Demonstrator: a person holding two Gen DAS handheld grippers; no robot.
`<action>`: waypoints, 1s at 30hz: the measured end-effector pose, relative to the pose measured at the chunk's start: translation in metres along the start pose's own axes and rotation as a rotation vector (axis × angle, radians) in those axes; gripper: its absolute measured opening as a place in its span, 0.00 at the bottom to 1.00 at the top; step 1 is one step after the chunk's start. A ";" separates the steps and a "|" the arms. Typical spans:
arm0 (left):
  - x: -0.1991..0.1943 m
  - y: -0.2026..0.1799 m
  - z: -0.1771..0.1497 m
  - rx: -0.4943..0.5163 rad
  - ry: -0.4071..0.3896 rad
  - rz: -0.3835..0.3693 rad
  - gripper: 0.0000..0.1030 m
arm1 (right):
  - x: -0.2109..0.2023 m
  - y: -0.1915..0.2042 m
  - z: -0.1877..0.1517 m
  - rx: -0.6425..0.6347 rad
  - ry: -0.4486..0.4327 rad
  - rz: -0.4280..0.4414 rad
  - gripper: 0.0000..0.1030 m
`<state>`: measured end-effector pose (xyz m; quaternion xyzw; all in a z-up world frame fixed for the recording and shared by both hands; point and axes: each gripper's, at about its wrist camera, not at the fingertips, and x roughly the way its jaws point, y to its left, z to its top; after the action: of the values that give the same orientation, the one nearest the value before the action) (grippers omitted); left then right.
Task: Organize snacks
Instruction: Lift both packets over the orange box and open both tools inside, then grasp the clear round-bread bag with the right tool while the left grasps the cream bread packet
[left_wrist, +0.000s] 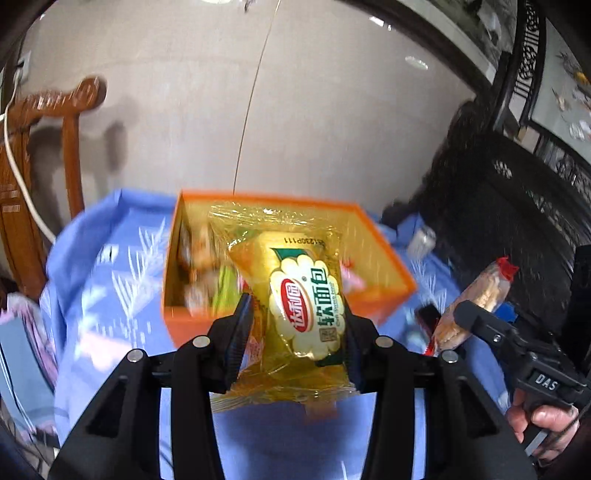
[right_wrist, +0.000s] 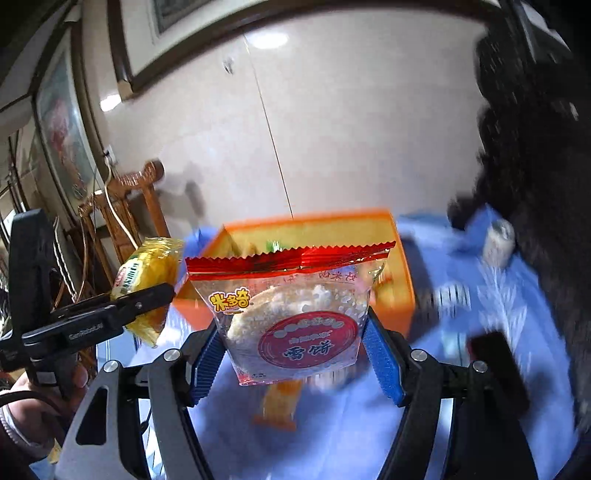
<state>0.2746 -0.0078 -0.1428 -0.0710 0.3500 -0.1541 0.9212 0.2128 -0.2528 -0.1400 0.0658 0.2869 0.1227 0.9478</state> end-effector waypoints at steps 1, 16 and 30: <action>0.005 0.001 0.014 0.004 -0.006 -0.001 0.42 | 0.003 0.001 0.011 -0.011 -0.018 0.002 0.69; 0.025 0.042 0.056 -0.182 -0.014 0.101 0.96 | 0.047 -0.006 0.041 0.011 -0.037 -0.053 0.87; 0.026 0.035 -0.060 -0.171 0.178 0.056 0.96 | 0.045 -0.008 -0.078 0.021 0.195 -0.075 0.87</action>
<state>0.2619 0.0154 -0.2120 -0.1254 0.4442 -0.1035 0.8810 0.2071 -0.2437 -0.2297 0.0526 0.3812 0.0902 0.9186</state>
